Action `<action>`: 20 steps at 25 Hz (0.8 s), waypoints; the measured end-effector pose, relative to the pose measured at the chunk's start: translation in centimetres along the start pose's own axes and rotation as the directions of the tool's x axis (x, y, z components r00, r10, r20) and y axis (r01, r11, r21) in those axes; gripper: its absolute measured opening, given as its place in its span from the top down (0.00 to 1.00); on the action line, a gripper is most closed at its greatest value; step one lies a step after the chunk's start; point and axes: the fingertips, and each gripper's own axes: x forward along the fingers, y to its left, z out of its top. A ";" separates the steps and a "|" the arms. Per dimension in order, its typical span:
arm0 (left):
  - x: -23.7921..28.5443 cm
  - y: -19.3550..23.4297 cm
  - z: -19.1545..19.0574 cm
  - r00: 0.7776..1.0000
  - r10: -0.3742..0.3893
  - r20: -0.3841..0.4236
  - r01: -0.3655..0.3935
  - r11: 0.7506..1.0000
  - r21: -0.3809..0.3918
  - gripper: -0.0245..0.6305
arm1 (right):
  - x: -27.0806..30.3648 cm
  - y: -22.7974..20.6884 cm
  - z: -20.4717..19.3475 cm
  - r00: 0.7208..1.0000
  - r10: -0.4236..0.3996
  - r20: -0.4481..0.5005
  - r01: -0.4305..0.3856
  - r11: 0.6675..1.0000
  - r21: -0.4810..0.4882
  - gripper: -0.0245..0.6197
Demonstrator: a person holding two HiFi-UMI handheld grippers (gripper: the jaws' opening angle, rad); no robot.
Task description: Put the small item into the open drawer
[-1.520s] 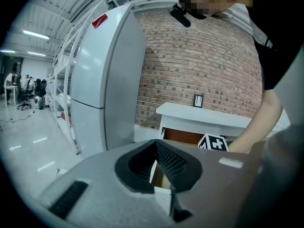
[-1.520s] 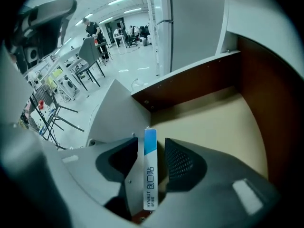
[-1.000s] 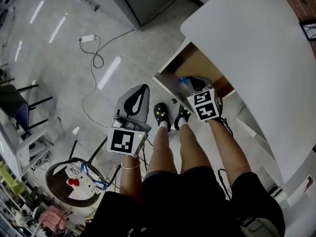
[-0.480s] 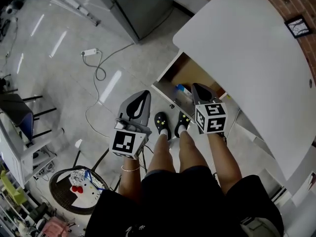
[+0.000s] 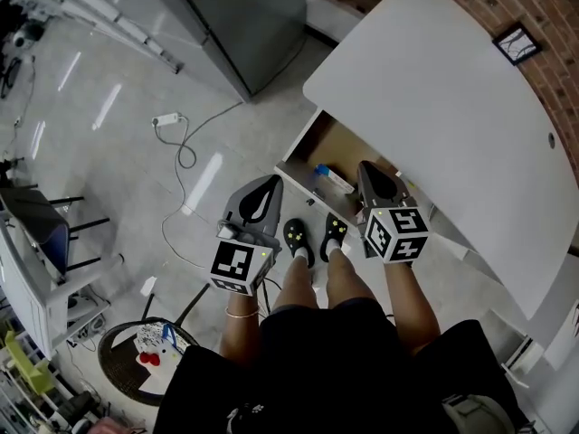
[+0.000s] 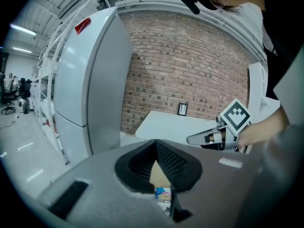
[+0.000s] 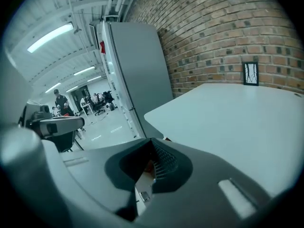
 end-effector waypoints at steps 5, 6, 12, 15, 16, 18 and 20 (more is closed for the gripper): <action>0.0 -2.3 1.9 0.998 -0.056 0.003 0.056 0.998 0.025 0.98 | -2.7 -0.1 1.9 0.999 -0.021 0.048 0.020 1.000 0.020 0.95; 0.1 -2.6 2.2 0.998 -0.063 -0.004 0.063 0.998 0.026 0.98 | -3.1 -0.1 2.3 0.998 -0.025 0.060 0.023 0.999 0.026 0.95; 0.1 -4.4 4.4 0.994 -0.110 0.016 0.109 0.994 0.009 0.98 | -5.7 0.2 4.7 0.993 -0.027 0.117 0.023 0.999 0.032 0.95; 0.1 -5.3 5.5 0.991 -0.129 0.032 0.128 0.991 0.023 0.98 | -6.7 0.6 5.6 0.990 -0.017 0.139 0.012 0.999 0.040 0.95; 0.1 -5.6 5.9 0.990 -0.134 0.035 0.133 0.991 0.030 0.98 | -7.0 0.7 6.0 0.989 -0.014 0.147 0.009 0.999 0.038 0.95; 0.2 -6.3 6.7 0.988 -0.148 0.043 0.146 0.988 0.041 0.98 | -7.7 1.0 6.8 0.987 -0.012 0.163 0.008 1.000 0.026 0.95; 0.2 -6.9 7.4 0.985 -0.163 0.050 0.161 0.986 0.053 0.98 | -8.4 1.2 7.5 0.984 -0.013 0.177 0.010 1.000 0.016 0.95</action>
